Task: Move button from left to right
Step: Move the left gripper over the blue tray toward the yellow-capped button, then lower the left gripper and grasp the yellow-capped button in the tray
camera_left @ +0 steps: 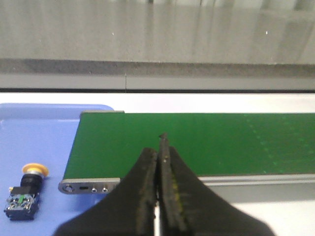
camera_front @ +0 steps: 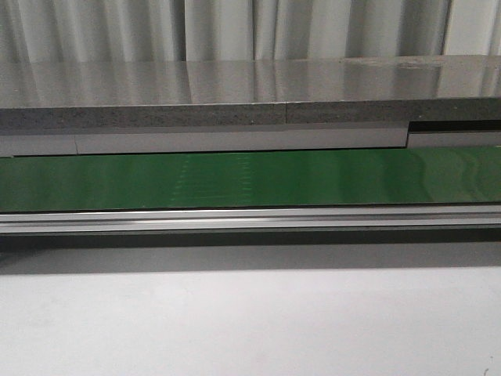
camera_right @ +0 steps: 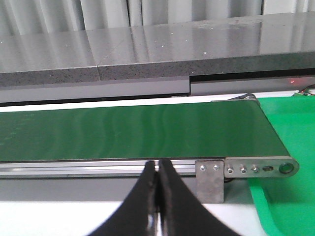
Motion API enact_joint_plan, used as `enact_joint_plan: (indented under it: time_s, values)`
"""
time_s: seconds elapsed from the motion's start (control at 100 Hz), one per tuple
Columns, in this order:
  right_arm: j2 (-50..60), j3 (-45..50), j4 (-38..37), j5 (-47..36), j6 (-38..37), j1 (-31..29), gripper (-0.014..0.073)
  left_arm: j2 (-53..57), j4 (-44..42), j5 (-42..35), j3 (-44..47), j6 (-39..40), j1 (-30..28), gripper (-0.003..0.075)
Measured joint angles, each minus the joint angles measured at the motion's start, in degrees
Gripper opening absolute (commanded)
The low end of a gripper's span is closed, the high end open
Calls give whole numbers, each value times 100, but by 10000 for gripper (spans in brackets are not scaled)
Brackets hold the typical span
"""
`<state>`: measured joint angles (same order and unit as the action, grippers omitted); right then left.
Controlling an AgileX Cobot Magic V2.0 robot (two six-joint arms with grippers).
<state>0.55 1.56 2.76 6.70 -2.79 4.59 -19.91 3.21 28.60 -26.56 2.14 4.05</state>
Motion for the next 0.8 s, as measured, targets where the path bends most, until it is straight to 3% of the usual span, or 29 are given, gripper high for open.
enact_joint_plan:
  time_s: [0.27,0.8]
  values:
    - [0,0,0,0,0,0,-67,-1347,0,1730,-1464,0,0,-20]
    - [0,0,0,0,0,0,-67,-1871,11,2038,-1562,0,0,1]
